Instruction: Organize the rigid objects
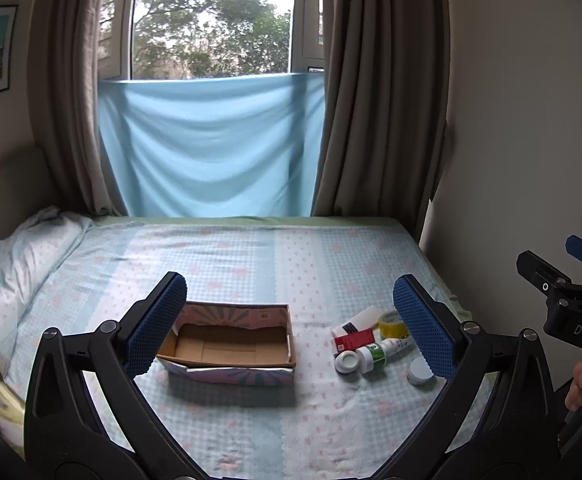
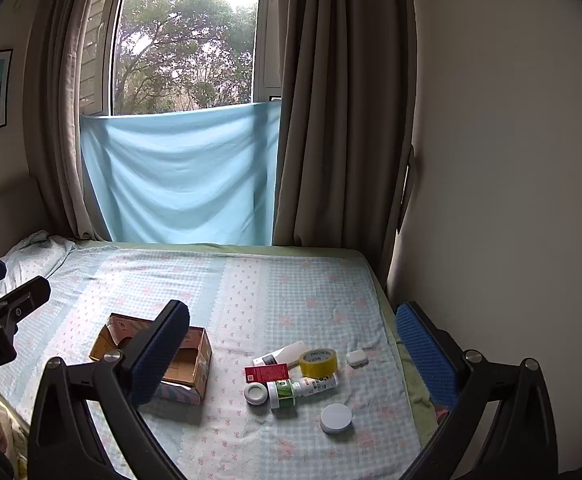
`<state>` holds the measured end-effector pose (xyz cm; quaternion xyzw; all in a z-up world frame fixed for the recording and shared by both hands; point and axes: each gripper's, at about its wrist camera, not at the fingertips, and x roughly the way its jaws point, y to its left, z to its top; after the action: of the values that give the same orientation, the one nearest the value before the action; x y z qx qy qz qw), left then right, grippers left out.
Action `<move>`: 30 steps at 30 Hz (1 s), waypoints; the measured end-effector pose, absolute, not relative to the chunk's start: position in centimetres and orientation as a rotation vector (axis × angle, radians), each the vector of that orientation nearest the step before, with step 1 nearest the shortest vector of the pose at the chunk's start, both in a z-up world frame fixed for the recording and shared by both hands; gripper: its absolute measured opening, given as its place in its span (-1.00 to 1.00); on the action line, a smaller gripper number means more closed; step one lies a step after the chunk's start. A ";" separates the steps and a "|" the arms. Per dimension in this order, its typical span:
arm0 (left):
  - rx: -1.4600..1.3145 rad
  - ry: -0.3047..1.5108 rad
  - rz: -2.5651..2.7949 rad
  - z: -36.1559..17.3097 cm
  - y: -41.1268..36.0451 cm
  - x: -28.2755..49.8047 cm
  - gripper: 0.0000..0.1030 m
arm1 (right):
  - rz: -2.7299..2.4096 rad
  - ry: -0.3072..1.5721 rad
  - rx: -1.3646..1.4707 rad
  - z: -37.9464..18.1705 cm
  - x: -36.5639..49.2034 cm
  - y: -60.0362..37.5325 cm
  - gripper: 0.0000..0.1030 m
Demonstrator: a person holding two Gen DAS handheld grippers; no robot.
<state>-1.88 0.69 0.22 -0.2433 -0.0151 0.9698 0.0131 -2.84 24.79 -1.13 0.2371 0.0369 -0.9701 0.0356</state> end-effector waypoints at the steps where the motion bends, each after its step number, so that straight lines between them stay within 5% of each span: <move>1: -0.758 -0.045 3.018 0.2 0.8 -2.0 0.99 | -2.982 0.113 0.729 -1.2 -2.9 24.8 1.00; 30: -0.765 -0.068 2.985 -0.9 0.6 -3.5 0.99 | -2.988 0.142 0.705 -1.5 -3.9 24.9 1.00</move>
<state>-3.49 0.64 -0.88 -0.2481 -0.0220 0.9680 0.0298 -3.93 24.95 -1.54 0.2292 0.0463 -0.9717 0.0343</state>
